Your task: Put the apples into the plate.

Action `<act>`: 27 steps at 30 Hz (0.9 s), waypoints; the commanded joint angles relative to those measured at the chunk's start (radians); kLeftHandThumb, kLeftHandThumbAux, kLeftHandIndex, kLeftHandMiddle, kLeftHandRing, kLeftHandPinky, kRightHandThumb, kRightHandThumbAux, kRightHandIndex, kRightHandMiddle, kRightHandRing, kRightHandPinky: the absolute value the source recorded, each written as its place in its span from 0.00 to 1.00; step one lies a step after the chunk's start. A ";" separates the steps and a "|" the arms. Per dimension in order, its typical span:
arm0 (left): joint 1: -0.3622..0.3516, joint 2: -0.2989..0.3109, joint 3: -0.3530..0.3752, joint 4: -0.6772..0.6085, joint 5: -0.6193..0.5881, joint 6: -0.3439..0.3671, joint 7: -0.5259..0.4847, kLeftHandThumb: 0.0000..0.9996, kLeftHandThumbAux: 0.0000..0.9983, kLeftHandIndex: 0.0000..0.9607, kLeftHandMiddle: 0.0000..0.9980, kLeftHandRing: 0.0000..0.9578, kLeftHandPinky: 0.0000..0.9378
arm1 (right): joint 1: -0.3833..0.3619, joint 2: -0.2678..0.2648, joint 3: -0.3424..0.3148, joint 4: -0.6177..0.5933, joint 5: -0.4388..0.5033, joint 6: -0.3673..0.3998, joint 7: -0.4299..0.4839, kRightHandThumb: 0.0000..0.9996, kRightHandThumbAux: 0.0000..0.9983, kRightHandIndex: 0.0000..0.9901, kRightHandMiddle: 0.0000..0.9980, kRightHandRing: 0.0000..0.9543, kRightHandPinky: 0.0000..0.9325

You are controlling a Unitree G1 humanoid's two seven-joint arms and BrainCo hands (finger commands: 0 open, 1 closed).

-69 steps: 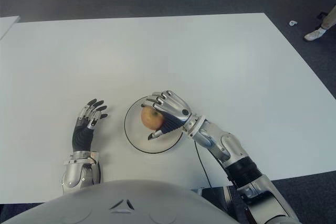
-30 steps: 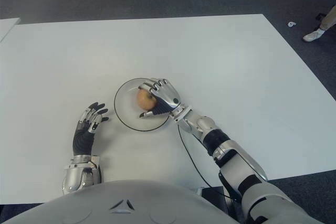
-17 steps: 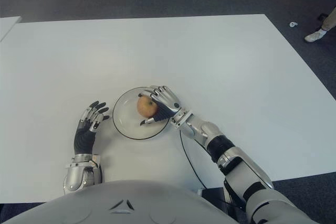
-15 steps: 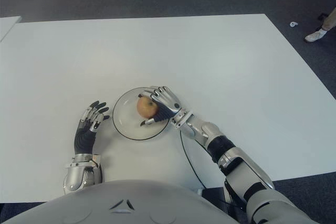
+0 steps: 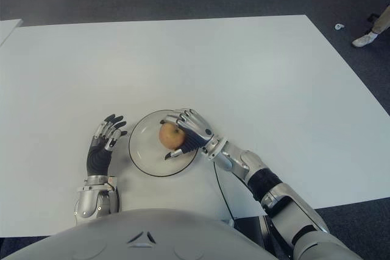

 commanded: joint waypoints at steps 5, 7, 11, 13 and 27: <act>-0.005 0.001 -0.005 0.049 0.017 0.011 0.008 0.24 0.49 0.17 0.22 0.26 0.31 | 0.049 -0.039 -0.033 -0.042 0.019 -0.004 0.100 0.29 0.33 0.07 0.12 0.09 0.07; -0.011 0.000 -0.002 0.059 0.025 0.001 0.015 0.24 0.48 0.17 0.21 0.25 0.28 | 0.061 -0.052 -0.052 -0.077 0.040 -0.009 0.125 0.26 0.29 0.03 0.06 0.04 0.04; -0.023 -0.008 0.006 0.085 0.051 -0.032 0.041 0.22 0.47 0.16 0.19 0.22 0.23 | 0.078 -0.067 -0.093 -0.117 0.084 -0.044 0.143 0.23 0.24 0.01 0.01 0.01 0.01; -0.030 -0.009 0.009 0.102 0.064 -0.056 0.053 0.21 0.47 0.16 0.19 0.20 0.21 | 0.079 -0.054 -0.108 -0.108 0.095 -0.067 0.131 0.21 0.24 0.00 0.01 0.00 0.00; -0.060 -0.010 0.004 0.139 0.106 -0.075 0.105 0.18 0.48 0.15 0.16 0.17 0.21 | 0.072 -0.030 -0.194 -0.094 0.430 -0.169 0.351 0.12 0.17 0.00 0.00 0.00 0.00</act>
